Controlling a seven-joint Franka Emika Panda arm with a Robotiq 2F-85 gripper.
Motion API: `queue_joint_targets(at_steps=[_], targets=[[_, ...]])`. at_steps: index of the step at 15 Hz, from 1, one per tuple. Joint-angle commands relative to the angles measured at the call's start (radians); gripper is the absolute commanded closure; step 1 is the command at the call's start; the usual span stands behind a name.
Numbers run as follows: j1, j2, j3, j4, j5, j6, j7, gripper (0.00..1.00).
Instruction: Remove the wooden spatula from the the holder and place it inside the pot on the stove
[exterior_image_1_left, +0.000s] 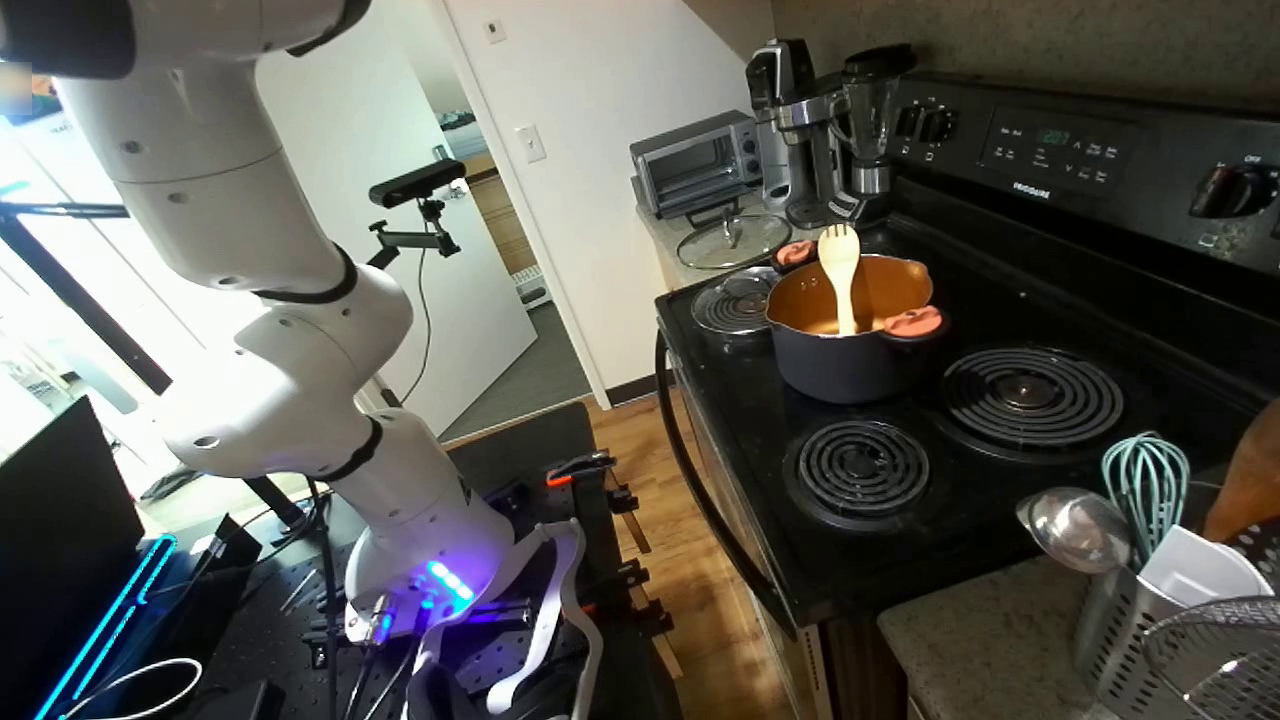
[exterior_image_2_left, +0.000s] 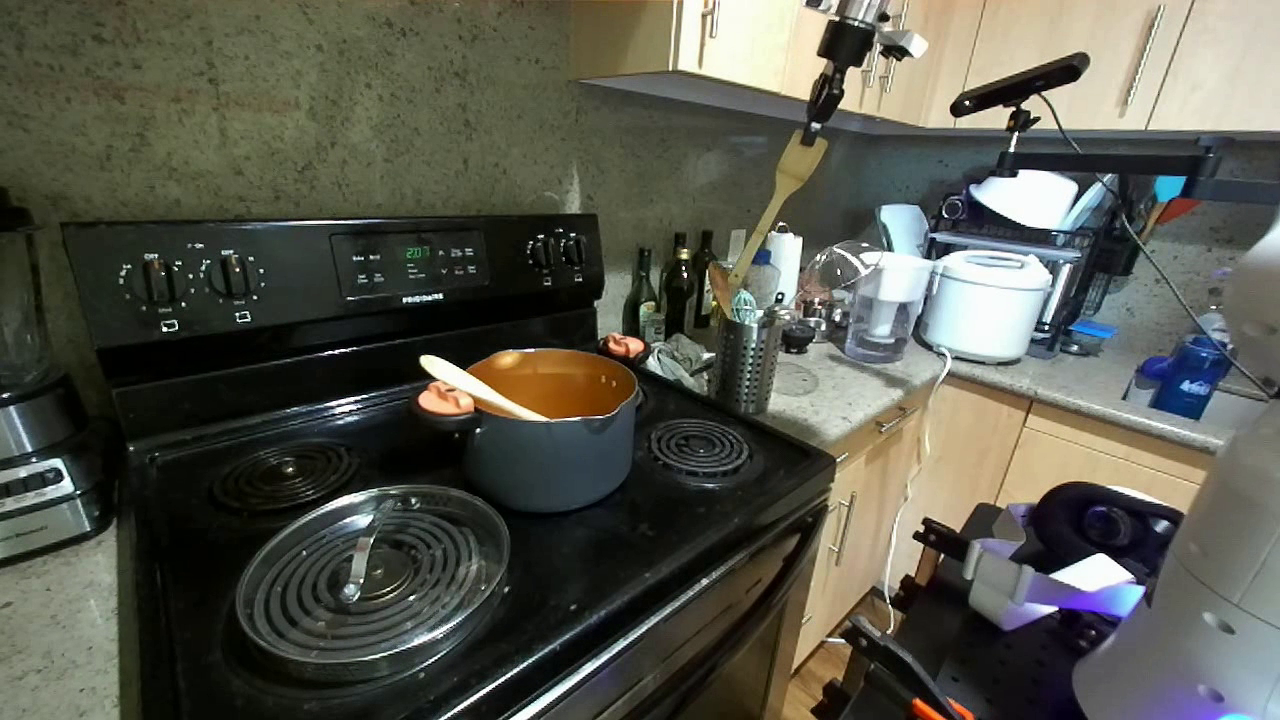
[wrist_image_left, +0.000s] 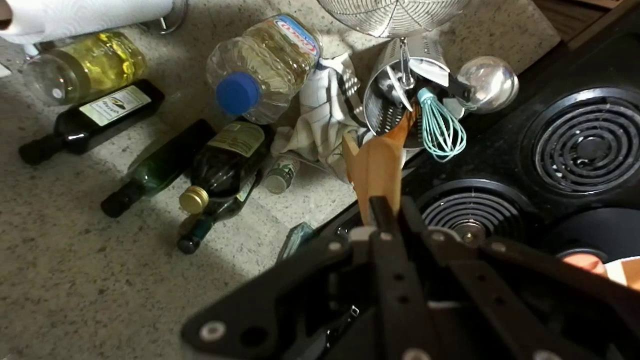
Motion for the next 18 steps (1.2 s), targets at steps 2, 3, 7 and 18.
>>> queue_joint_targets(at_steps=[2,3,7,18], targets=[[0.023,-0.107,0.001,-0.130,-0.032,0.077,0.010,0.98],[0.026,-0.120,0.002,-0.144,-0.034,0.084,0.008,0.98],[0.039,-0.172,0.005,-0.204,-0.036,0.116,0.001,0.98],[0.143,-0.259,-0.071,-0.283,-0.027,0.133,-0.006,0.98]])
